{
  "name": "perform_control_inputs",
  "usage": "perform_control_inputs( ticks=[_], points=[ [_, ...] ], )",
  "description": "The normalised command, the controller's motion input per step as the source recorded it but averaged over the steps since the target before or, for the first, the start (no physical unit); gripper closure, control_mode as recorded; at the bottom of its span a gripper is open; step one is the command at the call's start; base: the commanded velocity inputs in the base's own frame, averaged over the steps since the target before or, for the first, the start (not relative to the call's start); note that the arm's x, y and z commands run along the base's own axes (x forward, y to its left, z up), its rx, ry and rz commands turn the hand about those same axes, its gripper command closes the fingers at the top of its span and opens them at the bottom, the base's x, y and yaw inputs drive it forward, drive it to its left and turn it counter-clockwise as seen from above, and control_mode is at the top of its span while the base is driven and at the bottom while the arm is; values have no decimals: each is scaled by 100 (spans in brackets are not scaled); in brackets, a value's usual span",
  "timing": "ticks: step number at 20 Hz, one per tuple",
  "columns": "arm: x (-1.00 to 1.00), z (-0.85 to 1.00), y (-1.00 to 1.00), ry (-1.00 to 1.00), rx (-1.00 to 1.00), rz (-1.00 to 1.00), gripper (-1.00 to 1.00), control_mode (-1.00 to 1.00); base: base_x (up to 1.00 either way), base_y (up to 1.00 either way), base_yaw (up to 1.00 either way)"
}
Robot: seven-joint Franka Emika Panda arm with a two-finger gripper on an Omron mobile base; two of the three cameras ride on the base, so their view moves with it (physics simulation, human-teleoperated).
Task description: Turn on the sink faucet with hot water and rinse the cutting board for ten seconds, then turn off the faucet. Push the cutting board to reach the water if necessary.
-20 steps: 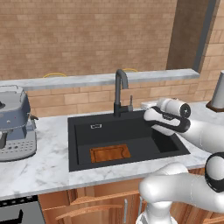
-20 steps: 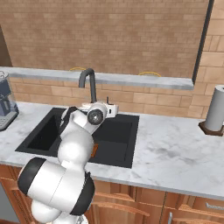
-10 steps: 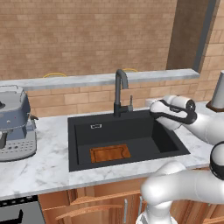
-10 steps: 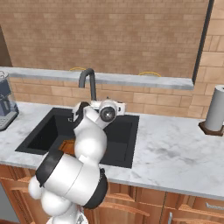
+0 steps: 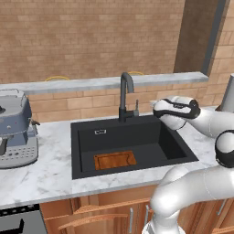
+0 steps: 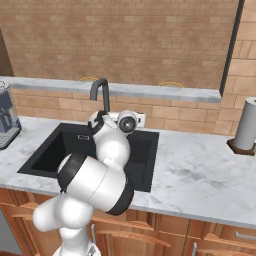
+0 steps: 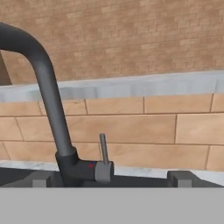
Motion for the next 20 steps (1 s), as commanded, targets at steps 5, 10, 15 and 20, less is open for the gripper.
perform_control_inputs(
  ticks=[5, 10, 15, 20],
  points=[
    [40, -21, 0, 0, 0, 0, -100, -100, 0, 0, 0],
    [36, -24, 0, 0, 0, 0, -100, -100, 0, 0, 0],
    [40, -26, 2, 0, 0, 0, -100, -100, 0, 0, 0],
    [34, -26, 3, 0, 0, 0, -100, -100, 0, 0, 0]
  ],
)
